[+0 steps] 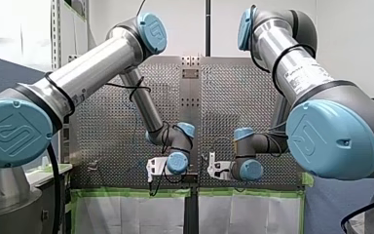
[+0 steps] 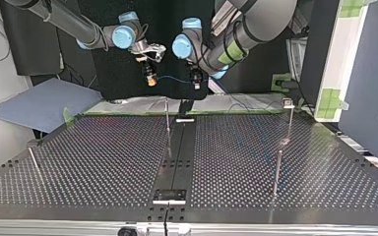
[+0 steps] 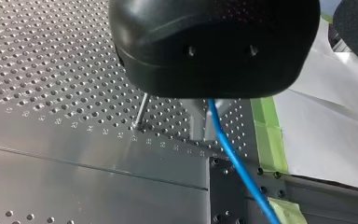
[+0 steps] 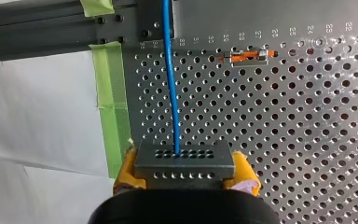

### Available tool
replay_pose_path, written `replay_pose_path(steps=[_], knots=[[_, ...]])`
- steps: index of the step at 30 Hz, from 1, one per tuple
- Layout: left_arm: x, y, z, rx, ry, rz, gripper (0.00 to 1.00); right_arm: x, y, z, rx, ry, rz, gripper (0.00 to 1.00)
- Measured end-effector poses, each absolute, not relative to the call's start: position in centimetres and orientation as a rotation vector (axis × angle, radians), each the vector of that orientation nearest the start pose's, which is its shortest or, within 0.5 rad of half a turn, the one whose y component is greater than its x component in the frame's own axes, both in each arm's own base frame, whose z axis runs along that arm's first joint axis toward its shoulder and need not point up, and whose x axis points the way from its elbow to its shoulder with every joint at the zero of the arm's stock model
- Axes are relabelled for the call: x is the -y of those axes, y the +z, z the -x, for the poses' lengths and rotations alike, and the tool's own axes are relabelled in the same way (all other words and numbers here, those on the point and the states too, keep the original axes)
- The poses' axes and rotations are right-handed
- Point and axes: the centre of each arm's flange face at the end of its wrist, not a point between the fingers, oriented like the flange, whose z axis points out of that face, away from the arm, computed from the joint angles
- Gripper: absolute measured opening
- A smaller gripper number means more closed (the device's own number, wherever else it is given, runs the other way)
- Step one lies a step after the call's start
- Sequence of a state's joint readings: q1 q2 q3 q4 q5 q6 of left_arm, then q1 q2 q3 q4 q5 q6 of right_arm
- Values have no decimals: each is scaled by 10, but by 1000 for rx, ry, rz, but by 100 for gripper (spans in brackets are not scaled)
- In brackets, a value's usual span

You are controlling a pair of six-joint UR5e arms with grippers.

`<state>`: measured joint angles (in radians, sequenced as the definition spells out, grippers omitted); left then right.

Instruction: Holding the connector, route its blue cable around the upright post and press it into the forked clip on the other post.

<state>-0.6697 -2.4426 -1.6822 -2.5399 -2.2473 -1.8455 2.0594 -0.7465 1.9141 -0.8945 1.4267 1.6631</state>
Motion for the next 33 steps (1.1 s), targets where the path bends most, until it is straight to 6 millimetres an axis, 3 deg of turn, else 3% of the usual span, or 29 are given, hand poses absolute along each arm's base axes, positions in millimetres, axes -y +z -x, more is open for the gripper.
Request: replay_pose_path(steps=[17, 33], knots=[[415, -11, -406, -1856, 20, 89, 2, 402, -33, -380, -1508, -2068, 2556, 0], [435, -6, -386, -1843, 10, 57, 2, 419, -32, -364, -1575, -2089, 2542, 0]])
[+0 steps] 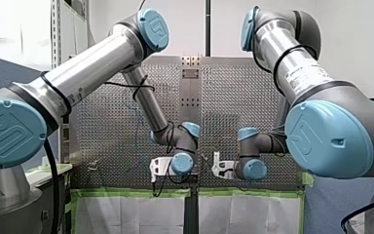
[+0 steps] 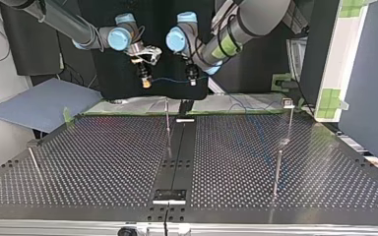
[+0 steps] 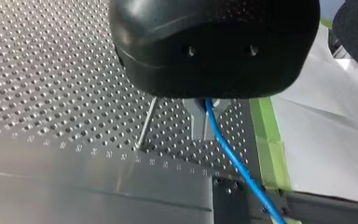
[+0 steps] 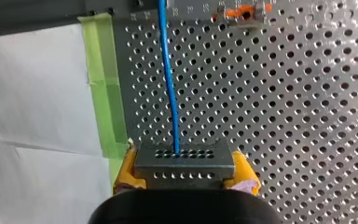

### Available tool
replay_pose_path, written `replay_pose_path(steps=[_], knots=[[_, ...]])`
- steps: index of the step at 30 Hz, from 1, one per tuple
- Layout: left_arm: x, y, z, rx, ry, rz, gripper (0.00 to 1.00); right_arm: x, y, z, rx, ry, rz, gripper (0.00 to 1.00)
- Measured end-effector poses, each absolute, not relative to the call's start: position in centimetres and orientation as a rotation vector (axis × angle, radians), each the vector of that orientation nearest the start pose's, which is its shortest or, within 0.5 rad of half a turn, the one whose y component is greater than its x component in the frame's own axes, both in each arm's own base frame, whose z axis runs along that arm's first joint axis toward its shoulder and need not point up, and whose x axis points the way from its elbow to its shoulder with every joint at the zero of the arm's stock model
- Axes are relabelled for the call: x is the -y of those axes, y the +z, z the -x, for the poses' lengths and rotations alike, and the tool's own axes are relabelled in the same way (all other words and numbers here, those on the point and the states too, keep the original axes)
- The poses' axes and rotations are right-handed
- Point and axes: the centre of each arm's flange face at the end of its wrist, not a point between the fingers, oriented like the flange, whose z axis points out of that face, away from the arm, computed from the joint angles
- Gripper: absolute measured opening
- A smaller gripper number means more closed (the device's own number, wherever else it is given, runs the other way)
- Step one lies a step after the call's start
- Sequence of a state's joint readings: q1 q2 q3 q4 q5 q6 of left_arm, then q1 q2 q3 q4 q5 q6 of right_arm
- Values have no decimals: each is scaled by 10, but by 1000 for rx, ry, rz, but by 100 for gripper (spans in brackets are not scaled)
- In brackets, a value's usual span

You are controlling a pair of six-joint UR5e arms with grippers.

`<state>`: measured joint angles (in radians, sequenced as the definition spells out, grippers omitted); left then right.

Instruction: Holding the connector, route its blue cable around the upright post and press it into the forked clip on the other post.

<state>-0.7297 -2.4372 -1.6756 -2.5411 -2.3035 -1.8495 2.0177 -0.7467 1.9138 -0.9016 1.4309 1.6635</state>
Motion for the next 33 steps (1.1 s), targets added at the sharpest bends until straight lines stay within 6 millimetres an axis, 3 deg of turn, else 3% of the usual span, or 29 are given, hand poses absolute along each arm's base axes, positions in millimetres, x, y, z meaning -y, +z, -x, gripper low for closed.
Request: replay_pose_path(steps=[12, 33], knots=[[464, 7, -386, -1809, -18, 0, 2, 436, -30, -348, 1157, 1511, -1784, 0], [468, 7, -397, -1820, -75, -48, 2, 463, -23, -333, 1157, 1531, -1713, 0]])
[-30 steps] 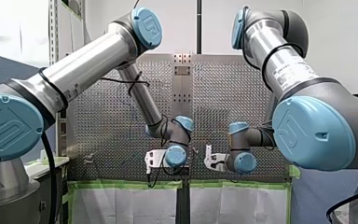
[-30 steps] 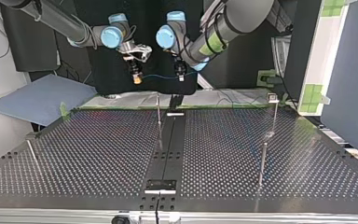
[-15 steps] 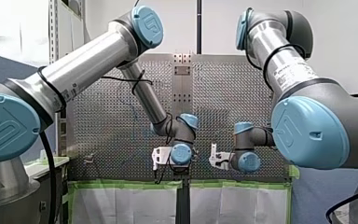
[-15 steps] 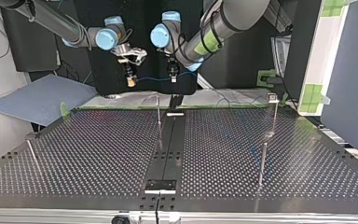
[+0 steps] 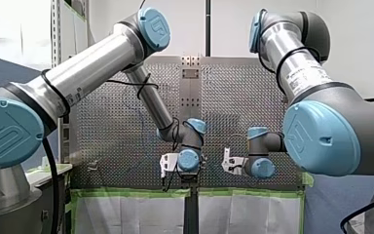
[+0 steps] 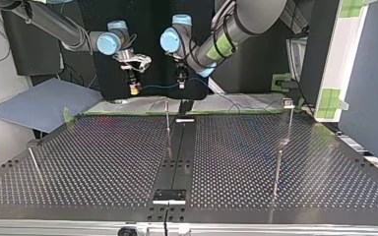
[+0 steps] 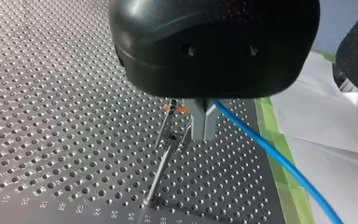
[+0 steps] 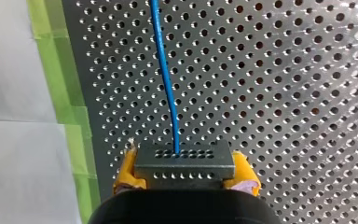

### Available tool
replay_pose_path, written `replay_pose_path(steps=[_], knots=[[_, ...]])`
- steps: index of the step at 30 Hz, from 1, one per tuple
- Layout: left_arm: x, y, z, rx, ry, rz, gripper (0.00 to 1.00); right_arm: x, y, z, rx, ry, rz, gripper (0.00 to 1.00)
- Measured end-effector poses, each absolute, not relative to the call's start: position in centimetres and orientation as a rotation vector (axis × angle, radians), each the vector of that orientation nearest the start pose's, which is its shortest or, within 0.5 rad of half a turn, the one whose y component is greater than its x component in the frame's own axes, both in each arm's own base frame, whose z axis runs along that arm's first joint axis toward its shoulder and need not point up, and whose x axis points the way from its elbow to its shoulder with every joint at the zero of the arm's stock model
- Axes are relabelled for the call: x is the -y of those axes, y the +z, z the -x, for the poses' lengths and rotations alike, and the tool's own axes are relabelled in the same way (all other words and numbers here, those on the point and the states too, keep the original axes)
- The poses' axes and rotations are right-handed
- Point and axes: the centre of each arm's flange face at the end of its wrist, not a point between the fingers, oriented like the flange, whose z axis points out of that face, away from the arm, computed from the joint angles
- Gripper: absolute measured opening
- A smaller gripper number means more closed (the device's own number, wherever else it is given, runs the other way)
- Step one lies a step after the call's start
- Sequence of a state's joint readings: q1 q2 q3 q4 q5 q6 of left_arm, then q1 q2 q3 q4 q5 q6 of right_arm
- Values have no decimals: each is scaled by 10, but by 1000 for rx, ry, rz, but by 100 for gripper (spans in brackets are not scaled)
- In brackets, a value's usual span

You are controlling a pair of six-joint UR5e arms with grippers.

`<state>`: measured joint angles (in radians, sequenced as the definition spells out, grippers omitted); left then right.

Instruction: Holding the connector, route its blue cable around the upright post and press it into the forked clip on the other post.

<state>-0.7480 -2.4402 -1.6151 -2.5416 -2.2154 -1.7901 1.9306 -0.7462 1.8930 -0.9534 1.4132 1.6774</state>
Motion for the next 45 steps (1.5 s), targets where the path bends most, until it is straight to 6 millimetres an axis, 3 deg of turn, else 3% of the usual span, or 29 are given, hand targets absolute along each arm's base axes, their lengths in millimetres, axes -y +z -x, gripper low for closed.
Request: replay_pose_path(steps=[11, 20, 30, 45], knots=[[469, 11, -410, -1826, -86, -51, 2, 475, -19, -329, 1127, 1576, -1690, 0], [465, 1, -417, -1857, -71, -49, 2, 482, -18, -322, 1137, 1583, -1675, 0], [470, 9, -430, -1846, -88, -31, 2, 490, -17, -313, 1150, 1585, -1657, 0], [466, 7, -437, -1856, -97, -39, 2, 509, -13, -299, 1168, 1578, -1627, 0]])
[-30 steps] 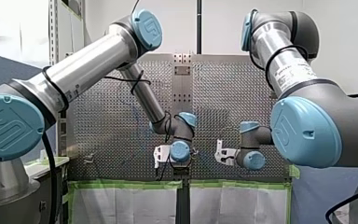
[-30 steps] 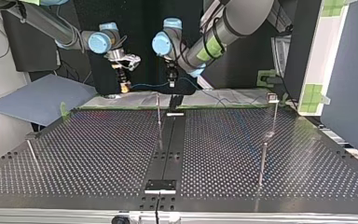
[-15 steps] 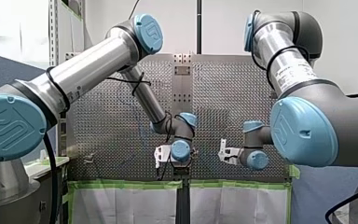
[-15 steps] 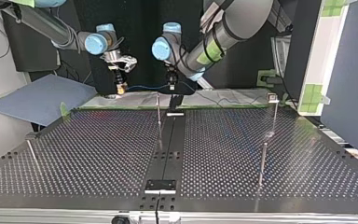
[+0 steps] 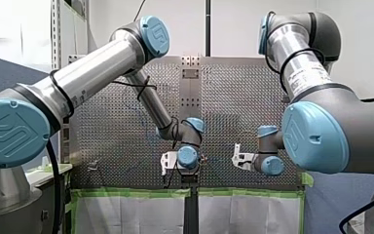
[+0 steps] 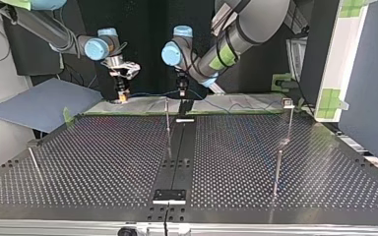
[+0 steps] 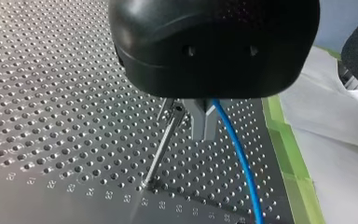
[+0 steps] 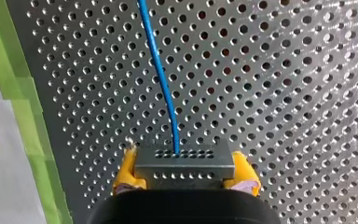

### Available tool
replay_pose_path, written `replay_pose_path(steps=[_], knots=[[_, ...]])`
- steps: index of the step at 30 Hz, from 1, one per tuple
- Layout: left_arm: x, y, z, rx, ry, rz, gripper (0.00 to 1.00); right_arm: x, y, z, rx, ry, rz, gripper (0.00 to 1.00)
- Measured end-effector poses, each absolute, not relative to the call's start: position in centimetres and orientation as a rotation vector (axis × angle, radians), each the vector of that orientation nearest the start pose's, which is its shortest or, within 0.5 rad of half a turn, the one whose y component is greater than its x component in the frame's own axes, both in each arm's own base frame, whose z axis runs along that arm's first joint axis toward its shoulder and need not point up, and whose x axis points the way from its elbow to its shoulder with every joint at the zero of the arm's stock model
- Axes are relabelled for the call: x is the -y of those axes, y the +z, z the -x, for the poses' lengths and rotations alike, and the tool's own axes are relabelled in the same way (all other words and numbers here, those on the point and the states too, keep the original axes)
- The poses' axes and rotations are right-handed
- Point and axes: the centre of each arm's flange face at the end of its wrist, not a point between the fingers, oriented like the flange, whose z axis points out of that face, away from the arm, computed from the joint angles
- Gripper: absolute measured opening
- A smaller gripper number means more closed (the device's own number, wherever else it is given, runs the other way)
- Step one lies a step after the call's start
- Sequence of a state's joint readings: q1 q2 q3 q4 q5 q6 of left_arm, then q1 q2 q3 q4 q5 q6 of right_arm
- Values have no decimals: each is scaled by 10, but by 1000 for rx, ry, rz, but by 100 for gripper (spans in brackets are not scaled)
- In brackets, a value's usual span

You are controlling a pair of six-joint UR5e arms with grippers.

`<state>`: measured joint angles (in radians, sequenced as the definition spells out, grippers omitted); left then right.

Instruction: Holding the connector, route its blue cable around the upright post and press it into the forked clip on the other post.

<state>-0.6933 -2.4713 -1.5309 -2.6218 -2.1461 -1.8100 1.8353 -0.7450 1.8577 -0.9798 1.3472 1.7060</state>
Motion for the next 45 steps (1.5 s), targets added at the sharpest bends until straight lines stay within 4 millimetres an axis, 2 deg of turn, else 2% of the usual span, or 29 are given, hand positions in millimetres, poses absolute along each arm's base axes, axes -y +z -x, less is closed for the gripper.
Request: replay_pose_path(steps=[7, 16, 27, 38, 45], knots=[[464, 4, -439, -1862, -94, -40, 2, 510, -13, -295, 1172, 1571, -1629, 0], [461, -30, -440, -1897, -69, -50, 2, 509, -14, -296, 1170, 1568, -1640, 0], [473, -16, -462, -1882, -82, -34, 2, 509, -14, -295, 1167, 1566, -1641, 0], [466, -17, -466, -1899, -99, 22, 2, 507, -15, -295, 1176, 1553, -1656, 0], [467, -17, -464, -1903, -71, -12, 2, 507, -15, -295, 1176, 1548, -1660, 0]])
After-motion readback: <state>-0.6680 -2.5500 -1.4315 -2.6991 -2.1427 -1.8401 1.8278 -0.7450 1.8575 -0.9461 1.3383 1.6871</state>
